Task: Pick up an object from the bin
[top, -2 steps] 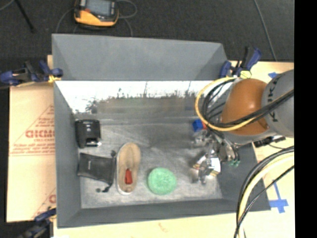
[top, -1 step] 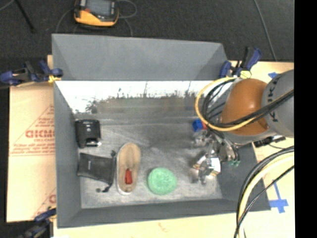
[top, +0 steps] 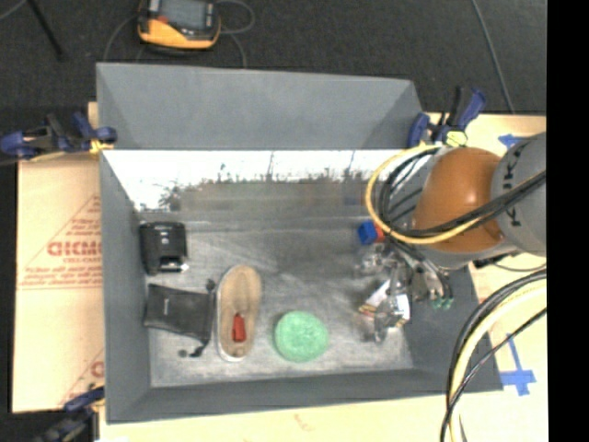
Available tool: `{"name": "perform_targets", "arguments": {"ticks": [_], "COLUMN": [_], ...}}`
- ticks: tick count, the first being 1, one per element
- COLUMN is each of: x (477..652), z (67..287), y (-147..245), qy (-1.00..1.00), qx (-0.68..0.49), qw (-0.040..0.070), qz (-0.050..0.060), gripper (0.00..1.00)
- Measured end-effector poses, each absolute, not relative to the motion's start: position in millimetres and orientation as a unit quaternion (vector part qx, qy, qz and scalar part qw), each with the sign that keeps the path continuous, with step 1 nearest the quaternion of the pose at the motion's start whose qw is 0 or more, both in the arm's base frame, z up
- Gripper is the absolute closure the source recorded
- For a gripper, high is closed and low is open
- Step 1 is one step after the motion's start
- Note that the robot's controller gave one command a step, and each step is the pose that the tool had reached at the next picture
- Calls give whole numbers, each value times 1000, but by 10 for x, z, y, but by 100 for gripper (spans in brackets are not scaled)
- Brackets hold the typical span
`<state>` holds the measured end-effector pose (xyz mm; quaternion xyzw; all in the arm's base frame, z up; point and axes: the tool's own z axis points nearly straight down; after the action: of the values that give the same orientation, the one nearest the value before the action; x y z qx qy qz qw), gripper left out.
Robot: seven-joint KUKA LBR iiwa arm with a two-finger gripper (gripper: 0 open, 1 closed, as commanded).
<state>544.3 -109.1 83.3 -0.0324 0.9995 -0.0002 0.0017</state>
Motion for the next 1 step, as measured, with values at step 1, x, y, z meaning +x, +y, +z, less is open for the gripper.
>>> {"name": "perform_targets", "arguments": {"ticks": [1], "x": [5452], "z": [783], "y": [-1323], "qy": [983], "qx": [-181], "qw": [2], "qz": [-2], "gripper": [0]}}
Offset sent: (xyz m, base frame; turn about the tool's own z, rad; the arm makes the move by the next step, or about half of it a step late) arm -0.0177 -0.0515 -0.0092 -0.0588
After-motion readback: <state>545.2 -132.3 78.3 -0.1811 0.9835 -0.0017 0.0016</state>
